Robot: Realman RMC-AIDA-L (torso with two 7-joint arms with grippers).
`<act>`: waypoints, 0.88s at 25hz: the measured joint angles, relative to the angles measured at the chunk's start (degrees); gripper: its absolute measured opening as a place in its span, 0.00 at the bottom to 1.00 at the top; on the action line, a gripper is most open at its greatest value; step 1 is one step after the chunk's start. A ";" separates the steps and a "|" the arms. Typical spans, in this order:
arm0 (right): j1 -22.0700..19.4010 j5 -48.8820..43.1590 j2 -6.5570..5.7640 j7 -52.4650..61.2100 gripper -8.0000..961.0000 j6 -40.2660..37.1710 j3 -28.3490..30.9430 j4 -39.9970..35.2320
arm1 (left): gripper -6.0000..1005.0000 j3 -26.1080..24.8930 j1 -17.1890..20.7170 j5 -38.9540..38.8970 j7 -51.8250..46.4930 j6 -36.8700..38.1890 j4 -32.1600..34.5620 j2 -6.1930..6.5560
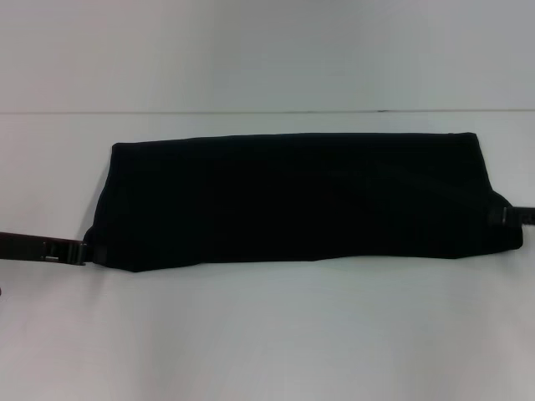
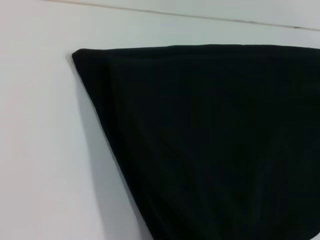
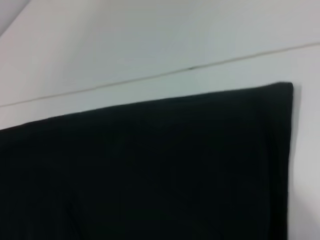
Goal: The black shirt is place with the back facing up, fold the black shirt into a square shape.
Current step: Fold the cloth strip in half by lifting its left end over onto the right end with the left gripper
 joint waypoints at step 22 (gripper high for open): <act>-1.07 0.21 -1.08 -0.48 0.30 -2.70 -0.51 1.28 | 0.02 -0.02 -0.04 0.02 0.00 -0.14 -0.04 0.00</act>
